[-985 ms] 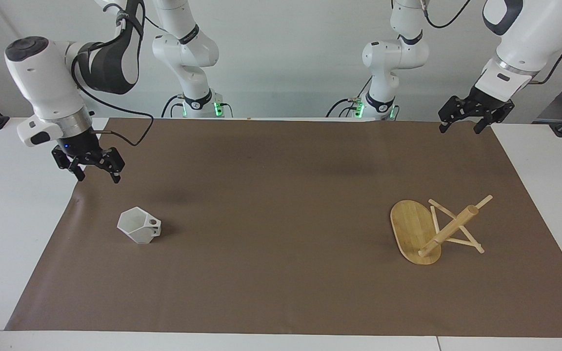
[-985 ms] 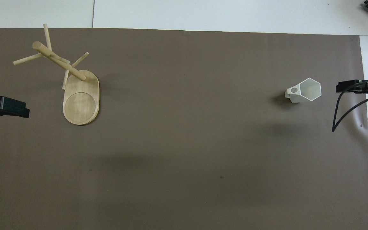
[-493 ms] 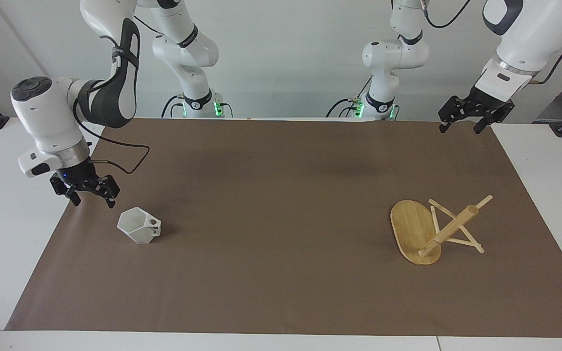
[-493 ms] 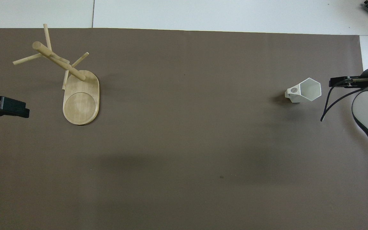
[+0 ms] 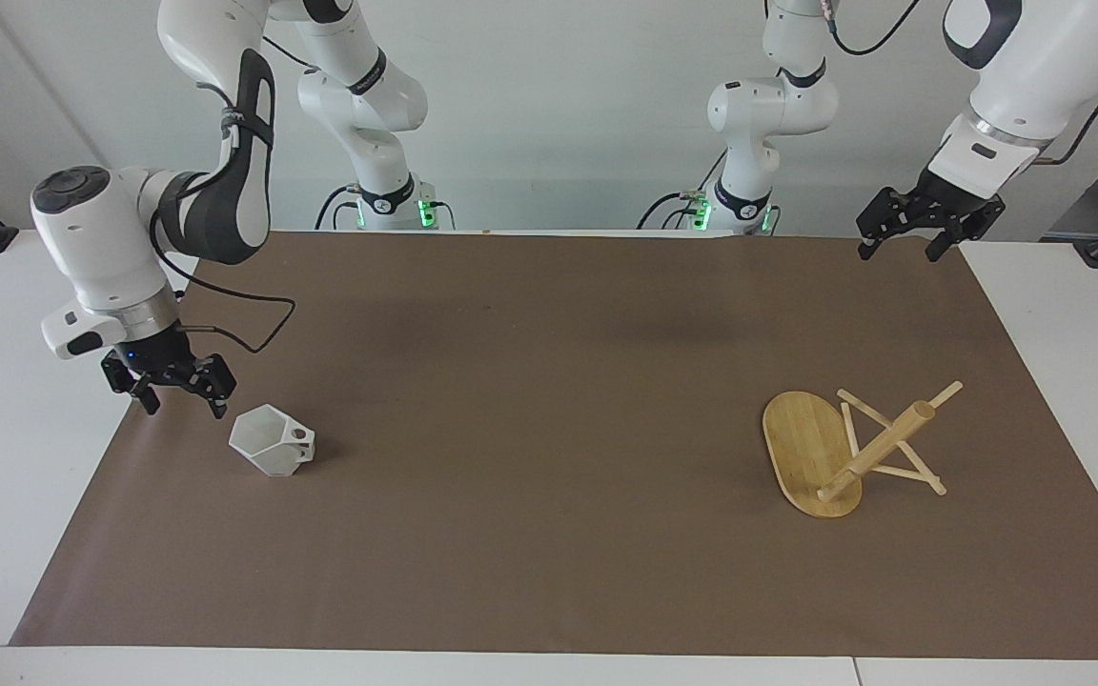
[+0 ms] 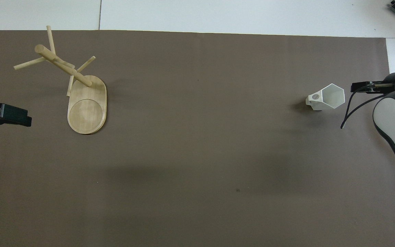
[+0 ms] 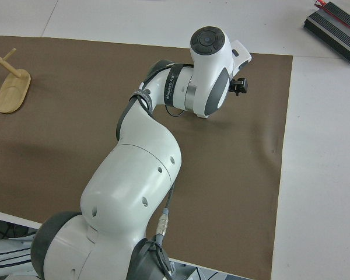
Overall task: Hang cup on rack
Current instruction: 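Reach the right gripper to the white cup's handle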
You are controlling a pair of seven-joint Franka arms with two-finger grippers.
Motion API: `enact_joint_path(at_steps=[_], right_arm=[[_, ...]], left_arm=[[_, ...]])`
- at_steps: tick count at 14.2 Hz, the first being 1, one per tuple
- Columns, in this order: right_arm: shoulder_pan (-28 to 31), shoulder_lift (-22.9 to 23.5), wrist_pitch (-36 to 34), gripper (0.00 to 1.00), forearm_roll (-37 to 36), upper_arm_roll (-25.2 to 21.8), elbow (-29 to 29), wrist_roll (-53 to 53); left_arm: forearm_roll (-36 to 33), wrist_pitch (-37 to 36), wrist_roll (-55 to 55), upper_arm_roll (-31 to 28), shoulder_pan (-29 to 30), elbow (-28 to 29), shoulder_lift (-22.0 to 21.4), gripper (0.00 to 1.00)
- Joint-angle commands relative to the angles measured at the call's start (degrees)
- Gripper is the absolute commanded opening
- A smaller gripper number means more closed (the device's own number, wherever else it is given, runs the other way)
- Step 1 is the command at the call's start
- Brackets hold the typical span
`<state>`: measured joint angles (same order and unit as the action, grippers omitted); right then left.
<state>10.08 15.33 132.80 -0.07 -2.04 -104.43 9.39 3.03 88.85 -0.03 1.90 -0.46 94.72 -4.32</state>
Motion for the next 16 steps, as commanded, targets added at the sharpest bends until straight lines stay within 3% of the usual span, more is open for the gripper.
enact_joint_path(at_steps=[1, 16], right_arm=[[0.20, 0.48, 1.49, 1.00, 0.34, 0.37, -0.86, 0.72], [-0.15, 2.07, 2.64, 1.00, 0.34, 0.81, -2.88, 8.19]], left_arm=[[-1.10, -0.78, 0.56, 0.47, 0.64, 0.46, -0.87, 1.00], [-1.10, -0.78, 0.65, 0.47, 0.64, 0.46, -0.87, 1.00]])
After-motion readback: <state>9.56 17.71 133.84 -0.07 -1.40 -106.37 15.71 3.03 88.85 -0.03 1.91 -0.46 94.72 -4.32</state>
